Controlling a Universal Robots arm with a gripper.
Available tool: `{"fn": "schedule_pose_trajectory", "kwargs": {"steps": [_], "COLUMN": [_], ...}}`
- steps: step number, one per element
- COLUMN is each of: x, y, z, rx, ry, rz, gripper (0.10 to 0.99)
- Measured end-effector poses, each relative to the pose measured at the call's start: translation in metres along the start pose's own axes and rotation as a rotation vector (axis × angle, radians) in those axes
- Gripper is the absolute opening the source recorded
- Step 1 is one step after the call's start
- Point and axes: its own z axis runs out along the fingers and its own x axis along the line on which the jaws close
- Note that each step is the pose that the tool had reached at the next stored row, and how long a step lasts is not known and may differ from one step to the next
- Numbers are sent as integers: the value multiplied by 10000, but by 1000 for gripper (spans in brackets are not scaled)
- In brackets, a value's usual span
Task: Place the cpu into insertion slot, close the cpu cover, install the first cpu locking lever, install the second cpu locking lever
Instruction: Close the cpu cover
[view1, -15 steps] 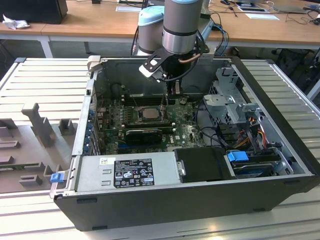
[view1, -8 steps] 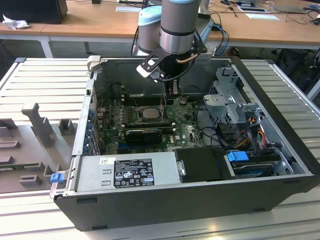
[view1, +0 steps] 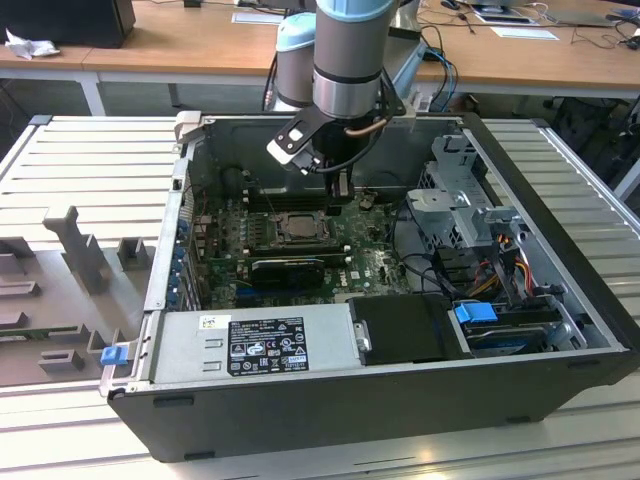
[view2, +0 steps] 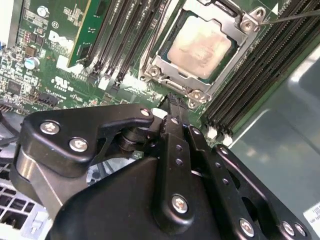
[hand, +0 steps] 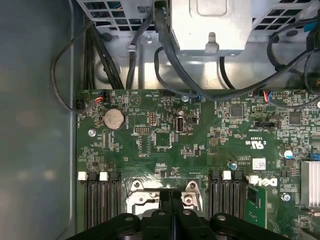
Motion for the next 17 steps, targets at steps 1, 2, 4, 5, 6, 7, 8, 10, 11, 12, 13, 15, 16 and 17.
{"fn": "schedule_pose_trajectory", "kwargs": {"steps": [1,2,4,5,6,7,8,10,11,12,13,15,16,17], "x": [0,-1,-1,-1,-1,-1,-1,-2,-1,-1,-2,-1,-1,-2], "y": [-27,-55,-166,-201,-241,-282,-320,-380,-426,-440,-453,-476,-486,-500], "z": [10,9,9,9,9,9,10,9,8,8,7,7,6,6], "rx": [3,6,5,4,5,6,6,6,6,6,6,6,6,6], "ry": [1,0,3,4,3,3,3,2,3,3,3,3,3,3], "rz": [-28,-43,-60,-68,-77,-85,-96,-96,-98,-96,-97,-95,-97,-97], "gripper": [106,106,106,106,106,106,106,106,106,106,106,106,106,106]}}
